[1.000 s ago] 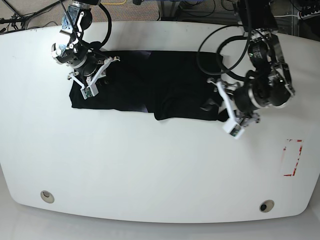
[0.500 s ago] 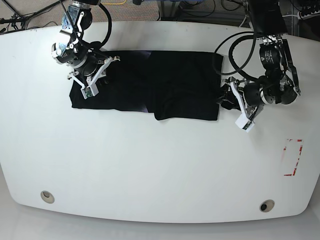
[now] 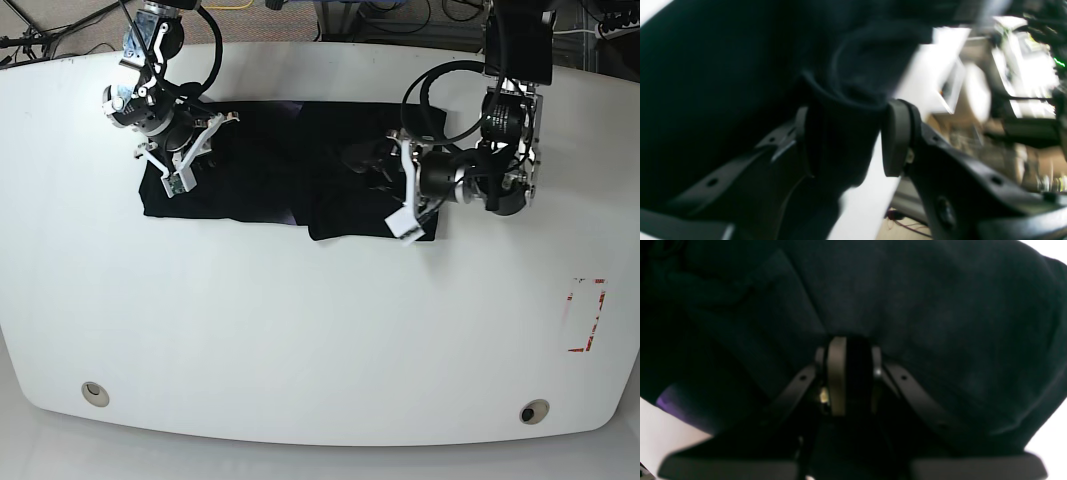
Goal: Fold the T-shirt properly
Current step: 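Press the left gripper onto the folded stack to flatten it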
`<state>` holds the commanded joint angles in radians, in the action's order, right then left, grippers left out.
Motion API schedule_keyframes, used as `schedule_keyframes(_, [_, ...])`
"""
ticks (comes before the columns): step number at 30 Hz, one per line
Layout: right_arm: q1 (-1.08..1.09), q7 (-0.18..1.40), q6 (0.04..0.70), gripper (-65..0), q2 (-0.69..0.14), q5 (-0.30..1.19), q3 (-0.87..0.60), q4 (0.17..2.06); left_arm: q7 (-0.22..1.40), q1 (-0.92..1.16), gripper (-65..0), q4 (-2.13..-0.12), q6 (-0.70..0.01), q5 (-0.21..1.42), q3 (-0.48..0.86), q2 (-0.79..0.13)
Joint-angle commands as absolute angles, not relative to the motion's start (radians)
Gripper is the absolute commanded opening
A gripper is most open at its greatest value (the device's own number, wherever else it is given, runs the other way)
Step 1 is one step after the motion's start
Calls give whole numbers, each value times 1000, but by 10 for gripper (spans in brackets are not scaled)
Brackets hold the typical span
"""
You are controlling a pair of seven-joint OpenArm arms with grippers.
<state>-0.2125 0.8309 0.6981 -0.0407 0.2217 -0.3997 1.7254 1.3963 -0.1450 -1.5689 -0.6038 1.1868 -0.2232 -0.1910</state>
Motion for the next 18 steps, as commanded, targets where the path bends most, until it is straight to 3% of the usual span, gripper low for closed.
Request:
schedule_keyframes(10, [-213,831,698,-561,-41,222,-400,1725,1396,-185,-399,-1701,-605,1219,-397,-226])
schedule_keyframes(14, [-208,831,698,-561,-41,222,-400,1725,1396,-213,-399,-1728,-605,1208,-372,-252])
schedule_keyframes(18, [-209,831,698,-561,-41,222,-400,1725,1396,-220,-399,-1764,-604,1095,-240,-265])
